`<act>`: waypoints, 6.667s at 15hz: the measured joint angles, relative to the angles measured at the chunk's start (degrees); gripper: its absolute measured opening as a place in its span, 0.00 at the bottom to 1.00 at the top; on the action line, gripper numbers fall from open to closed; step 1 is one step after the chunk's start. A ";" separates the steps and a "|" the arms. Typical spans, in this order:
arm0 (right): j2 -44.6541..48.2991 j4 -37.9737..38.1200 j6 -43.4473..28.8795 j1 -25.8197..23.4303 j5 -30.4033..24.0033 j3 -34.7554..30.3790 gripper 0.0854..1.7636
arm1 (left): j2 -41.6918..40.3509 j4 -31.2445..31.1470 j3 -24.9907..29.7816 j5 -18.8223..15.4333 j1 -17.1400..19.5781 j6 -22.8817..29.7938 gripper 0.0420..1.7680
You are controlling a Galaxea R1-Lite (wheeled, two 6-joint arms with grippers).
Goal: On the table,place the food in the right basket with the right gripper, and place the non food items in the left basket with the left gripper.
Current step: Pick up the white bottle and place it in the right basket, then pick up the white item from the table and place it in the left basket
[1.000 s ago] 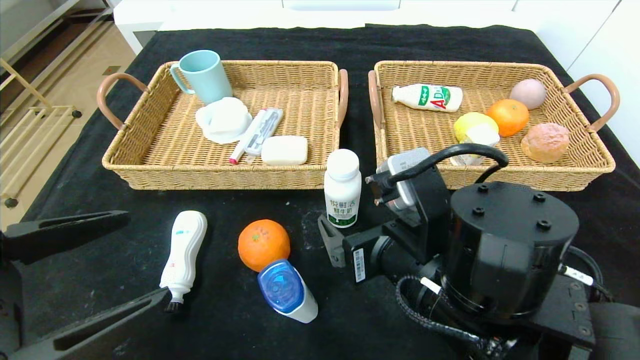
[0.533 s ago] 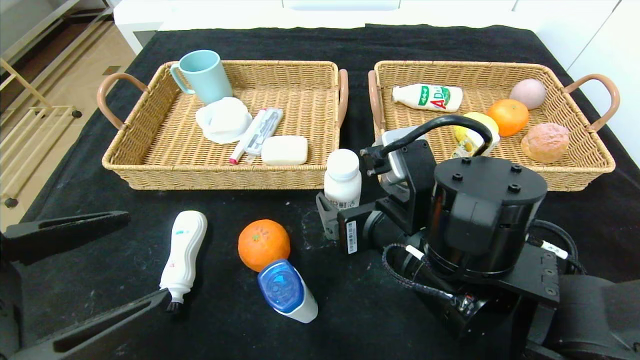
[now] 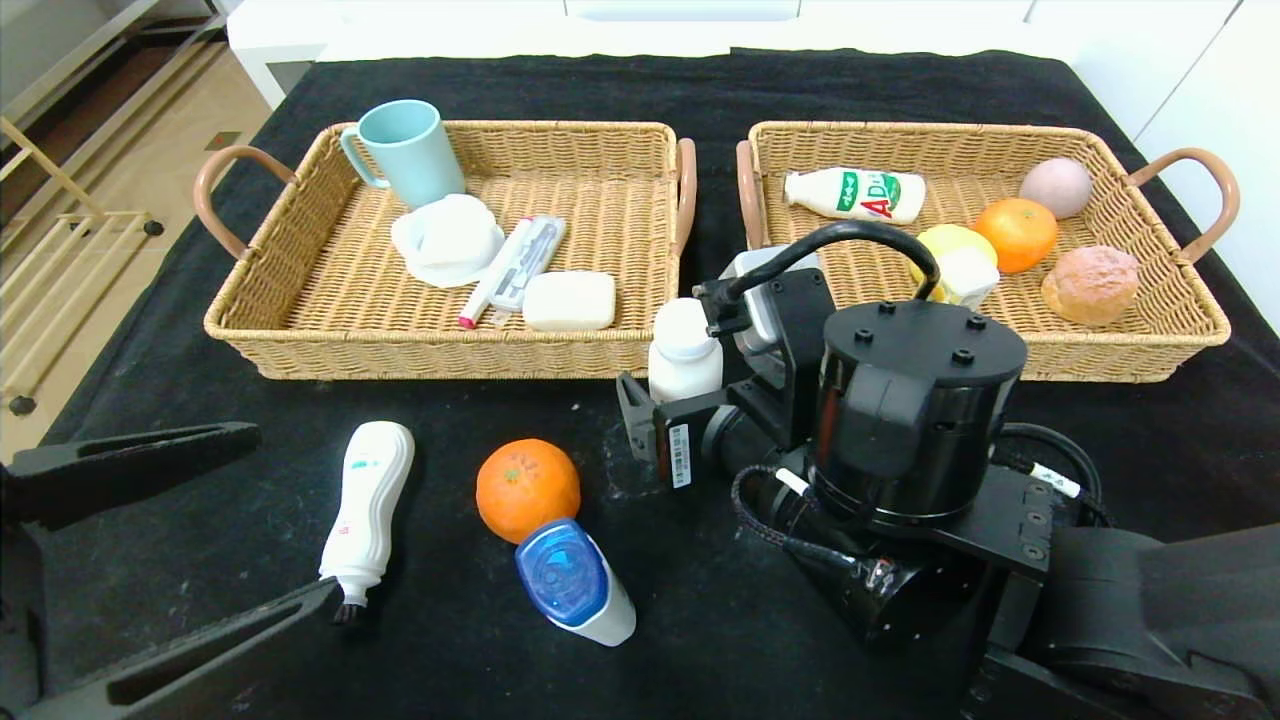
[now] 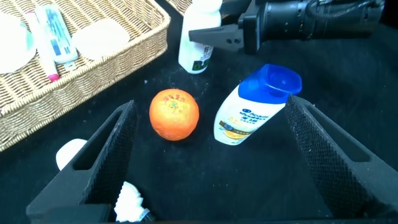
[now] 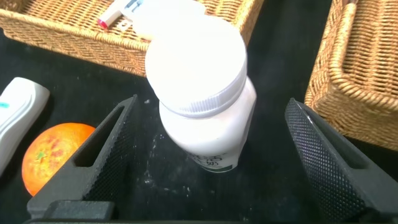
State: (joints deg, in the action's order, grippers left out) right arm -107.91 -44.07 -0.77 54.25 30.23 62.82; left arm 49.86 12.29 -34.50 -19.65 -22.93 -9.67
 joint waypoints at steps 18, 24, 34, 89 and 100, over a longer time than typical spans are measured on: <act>-2.76 -0.17 0.00 -0.41 0.06 1.27 0.50 | -0.05 0.11 -0.04 0.00 0.00 0.05 0.97; -2.73 -0.20 0.06 -0.41 0.09 1.16 0.47 | -0.09 0.06 -0.04 0.00 0.00 0.02 0.97; 1.18 2.18 0.59 1.82 0.80 0.52 0.47 | 0.00 0.02 0.38 0.15 -1.62 -0.04 0.97; 22.19 14.58 3.66 -18.90 -34.78 -10.23 0.94 | 1.05 0.11 -0.41 0.67 -1.76 0.44 0.97; 24.34 -5.71 4.10 -25.26 -52.86 -30.24 0.96 | 6.73 -0.17 -1.55 9.35 -1.68 0.24 0.97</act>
State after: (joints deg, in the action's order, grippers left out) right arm -83.57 -49.77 3.33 28.99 -22.63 32.57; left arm 56.59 12.12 -36.05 -10.30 -24.61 -9.42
